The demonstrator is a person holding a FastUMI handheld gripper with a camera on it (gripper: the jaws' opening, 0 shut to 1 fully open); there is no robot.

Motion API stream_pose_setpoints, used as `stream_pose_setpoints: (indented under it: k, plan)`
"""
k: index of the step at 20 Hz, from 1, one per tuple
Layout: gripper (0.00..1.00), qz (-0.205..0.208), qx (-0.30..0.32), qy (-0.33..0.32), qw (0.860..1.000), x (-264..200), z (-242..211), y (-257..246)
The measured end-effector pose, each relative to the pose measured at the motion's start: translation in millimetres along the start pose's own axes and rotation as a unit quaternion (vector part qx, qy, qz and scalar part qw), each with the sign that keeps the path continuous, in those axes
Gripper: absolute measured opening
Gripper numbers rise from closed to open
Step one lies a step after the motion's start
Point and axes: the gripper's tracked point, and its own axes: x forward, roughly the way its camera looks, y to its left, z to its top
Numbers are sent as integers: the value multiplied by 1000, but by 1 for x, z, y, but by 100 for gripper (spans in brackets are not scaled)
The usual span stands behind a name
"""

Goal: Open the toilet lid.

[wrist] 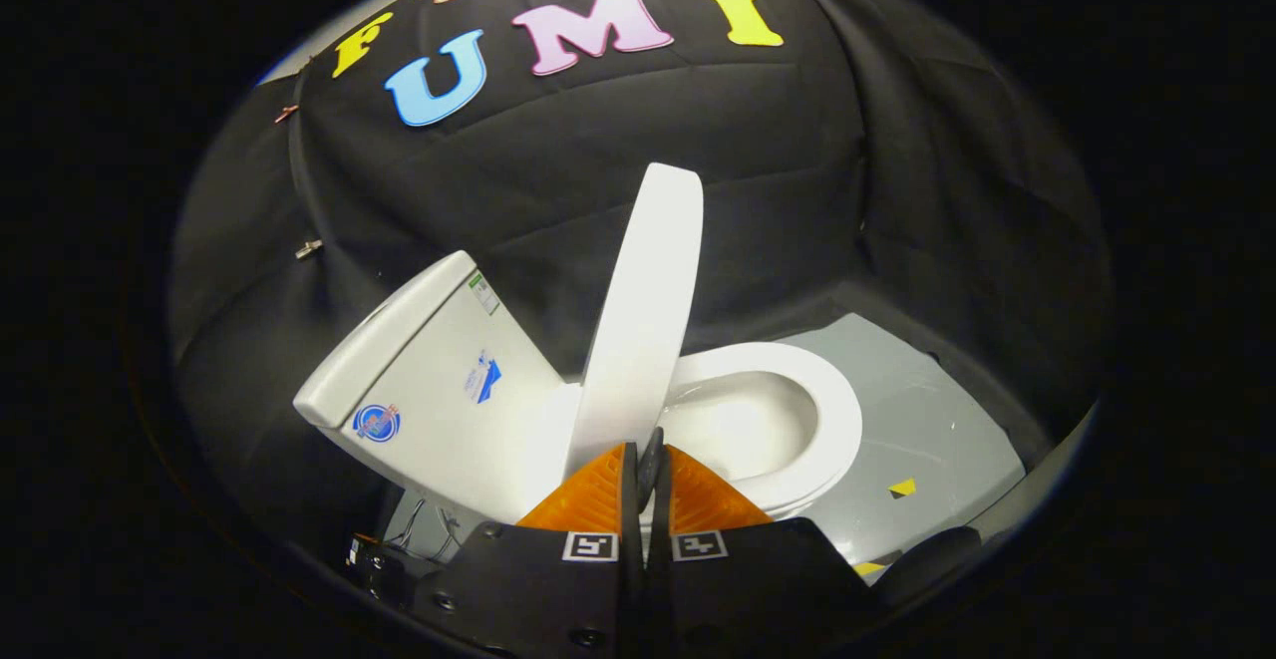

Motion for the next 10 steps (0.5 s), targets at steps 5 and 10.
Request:
stream_pose_setpoints:
  k: [5,10]
  plan:
    - [5,21,-60,-17,998,-4,9,50]
    - [5,39,-120,-29,992,-2,8,95]
